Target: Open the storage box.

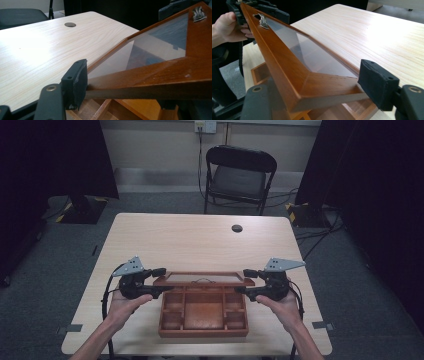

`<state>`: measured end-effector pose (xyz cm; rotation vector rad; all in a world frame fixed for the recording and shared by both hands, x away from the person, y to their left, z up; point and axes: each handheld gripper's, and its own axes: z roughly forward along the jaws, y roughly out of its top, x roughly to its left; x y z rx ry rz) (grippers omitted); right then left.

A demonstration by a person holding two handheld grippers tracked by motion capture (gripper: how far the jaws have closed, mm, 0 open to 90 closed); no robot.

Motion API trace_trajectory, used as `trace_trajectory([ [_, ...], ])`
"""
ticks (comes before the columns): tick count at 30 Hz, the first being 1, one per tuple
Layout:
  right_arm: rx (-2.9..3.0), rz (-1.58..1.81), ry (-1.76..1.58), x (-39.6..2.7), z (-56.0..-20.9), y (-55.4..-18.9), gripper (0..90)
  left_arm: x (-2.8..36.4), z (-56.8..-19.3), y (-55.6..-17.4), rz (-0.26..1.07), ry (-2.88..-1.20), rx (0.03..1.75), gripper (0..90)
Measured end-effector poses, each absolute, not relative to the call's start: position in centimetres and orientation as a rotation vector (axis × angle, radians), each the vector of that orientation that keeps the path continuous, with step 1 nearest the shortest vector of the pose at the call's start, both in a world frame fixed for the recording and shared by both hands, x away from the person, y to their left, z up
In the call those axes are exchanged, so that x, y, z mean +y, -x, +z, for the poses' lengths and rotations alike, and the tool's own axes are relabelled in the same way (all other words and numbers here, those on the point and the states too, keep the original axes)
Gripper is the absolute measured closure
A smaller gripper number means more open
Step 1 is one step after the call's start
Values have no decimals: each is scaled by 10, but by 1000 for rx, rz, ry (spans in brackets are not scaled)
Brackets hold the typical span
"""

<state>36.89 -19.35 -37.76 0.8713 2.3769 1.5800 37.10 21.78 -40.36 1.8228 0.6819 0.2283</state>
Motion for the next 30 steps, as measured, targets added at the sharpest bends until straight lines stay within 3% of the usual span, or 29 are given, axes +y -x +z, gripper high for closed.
trace_trajectory([
  [7,2351,1609,-869,-195,-376,-376,389,218,-400,-376,245,-1810,682,395],
  [30,2282,1646,-930,-192,-378,-395,411,216,-402,-394,255,-1781,730,429],
])
